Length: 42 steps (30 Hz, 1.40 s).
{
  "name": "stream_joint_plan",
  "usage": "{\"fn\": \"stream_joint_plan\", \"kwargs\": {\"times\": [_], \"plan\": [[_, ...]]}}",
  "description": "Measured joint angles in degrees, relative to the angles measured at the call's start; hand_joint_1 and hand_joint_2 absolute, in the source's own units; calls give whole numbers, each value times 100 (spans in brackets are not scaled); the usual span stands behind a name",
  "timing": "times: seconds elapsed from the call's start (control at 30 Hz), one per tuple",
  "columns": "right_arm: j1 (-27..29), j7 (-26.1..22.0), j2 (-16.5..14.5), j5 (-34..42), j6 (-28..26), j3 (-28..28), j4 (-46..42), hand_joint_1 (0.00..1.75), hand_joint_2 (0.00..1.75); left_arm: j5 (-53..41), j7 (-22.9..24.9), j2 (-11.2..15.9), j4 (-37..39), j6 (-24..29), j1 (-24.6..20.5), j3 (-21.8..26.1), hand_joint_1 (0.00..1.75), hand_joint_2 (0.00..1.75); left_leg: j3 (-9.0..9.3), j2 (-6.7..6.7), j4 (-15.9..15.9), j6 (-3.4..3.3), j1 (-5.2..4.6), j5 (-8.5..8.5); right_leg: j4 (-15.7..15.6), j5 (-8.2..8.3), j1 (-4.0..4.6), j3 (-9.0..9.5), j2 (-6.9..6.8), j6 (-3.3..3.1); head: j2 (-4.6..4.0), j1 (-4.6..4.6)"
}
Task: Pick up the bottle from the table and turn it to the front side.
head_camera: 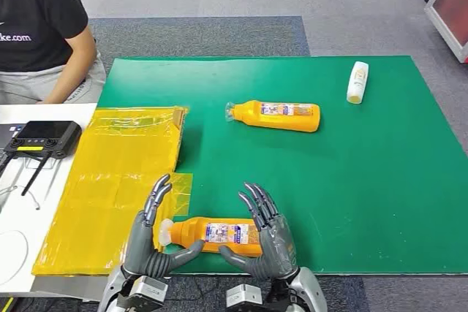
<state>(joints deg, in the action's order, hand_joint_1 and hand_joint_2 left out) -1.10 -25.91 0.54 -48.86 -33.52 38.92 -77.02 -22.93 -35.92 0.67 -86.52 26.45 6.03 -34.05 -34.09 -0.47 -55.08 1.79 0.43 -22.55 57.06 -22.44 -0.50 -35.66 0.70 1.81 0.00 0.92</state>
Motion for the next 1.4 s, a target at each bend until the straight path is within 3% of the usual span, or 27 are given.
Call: {"fn": "stream_joint_plan", "kwargs": {"times": [0.53, 0.83, 1.4], "plan": [[-214, 615, 375, -491, 1043, 190, 395, 0, 175, -7, -15, -10, 82, -151, -9, 0, 0, 175, -1, 0, 0, -2, 0, -1, 0, 0, -1, 0, 0, 0, 0, -1], [-806, 875, 541, -714, 1800, 544, 516, 0, 175, -9, -104, -29, 138, -281, -36, 0, 0, 175, -1, 0, -1, -1, 0, 3, 0, 2, -1, 1, 0, 2, 0, 1], [-1950, 1967, 799, -946, 3253, 1327, 972, 0, 175, -68, -93, -9, 141, 16, 110, 10, 0, 175, 3, 0, -1, -3, 0, 4, -1, 2, -1, 5, 0, 2, 0, 0]]}}
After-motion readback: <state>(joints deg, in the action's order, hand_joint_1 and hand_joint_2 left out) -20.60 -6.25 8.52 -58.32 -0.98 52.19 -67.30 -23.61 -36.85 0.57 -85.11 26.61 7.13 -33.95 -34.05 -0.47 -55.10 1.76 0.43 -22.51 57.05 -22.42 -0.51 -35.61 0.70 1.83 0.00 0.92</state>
